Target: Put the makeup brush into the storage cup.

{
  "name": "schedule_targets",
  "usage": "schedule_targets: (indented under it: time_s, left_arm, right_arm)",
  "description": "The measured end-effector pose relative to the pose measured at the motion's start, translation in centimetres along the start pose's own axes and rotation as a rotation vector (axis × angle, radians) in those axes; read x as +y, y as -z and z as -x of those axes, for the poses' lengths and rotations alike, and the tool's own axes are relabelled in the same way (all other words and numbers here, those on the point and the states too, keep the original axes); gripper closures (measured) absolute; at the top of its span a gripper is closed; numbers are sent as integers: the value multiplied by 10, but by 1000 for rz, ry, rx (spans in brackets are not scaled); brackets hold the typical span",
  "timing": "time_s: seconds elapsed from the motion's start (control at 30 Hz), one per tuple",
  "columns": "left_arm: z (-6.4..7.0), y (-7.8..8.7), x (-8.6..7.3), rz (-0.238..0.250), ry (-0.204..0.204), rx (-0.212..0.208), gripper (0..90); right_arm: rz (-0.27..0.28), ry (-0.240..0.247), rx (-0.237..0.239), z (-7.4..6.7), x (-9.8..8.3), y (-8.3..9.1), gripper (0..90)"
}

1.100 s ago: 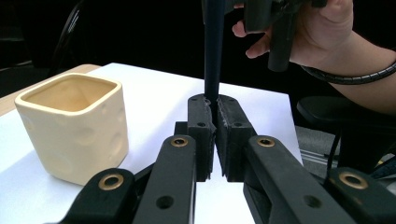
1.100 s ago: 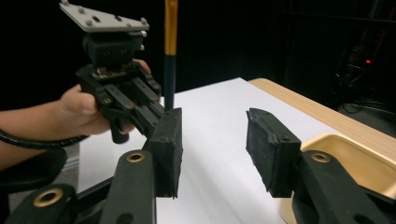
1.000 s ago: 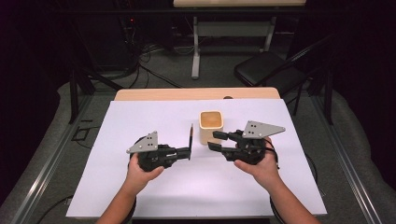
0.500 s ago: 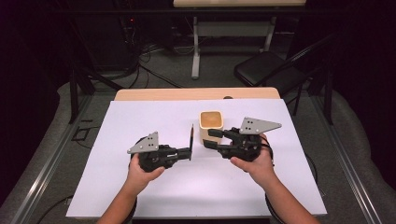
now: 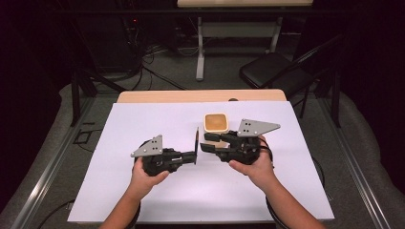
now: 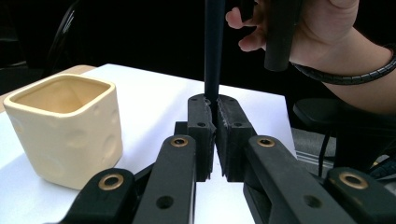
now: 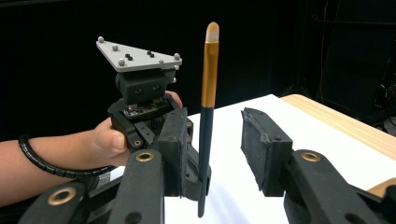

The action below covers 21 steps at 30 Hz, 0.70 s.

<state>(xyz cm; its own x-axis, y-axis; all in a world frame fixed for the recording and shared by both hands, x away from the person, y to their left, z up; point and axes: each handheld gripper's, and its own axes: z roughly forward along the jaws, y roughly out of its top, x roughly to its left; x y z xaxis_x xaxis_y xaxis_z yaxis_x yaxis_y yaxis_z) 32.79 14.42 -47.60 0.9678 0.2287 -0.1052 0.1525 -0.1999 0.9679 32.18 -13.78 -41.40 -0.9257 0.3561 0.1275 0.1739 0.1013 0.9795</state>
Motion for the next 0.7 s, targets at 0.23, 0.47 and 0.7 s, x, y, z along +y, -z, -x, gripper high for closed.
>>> schedule_targets:
  time_s: [0.23, 0.47, 0.7]
  left_arm:
    - [0, -1, 0, -2, 0, -1, 848]
    - [0, -3, -1, -2, -1, -1, 847]
    - [1, -5, -1, -2, -3, -6, 848]
  right_arm:
    - [-1, -5, 5, -1, 2, -4, 629]
    - [8, -12, 10, -1, 2, -7, 643]
    - [25, -17, 5, -1, 2, -8, 642]
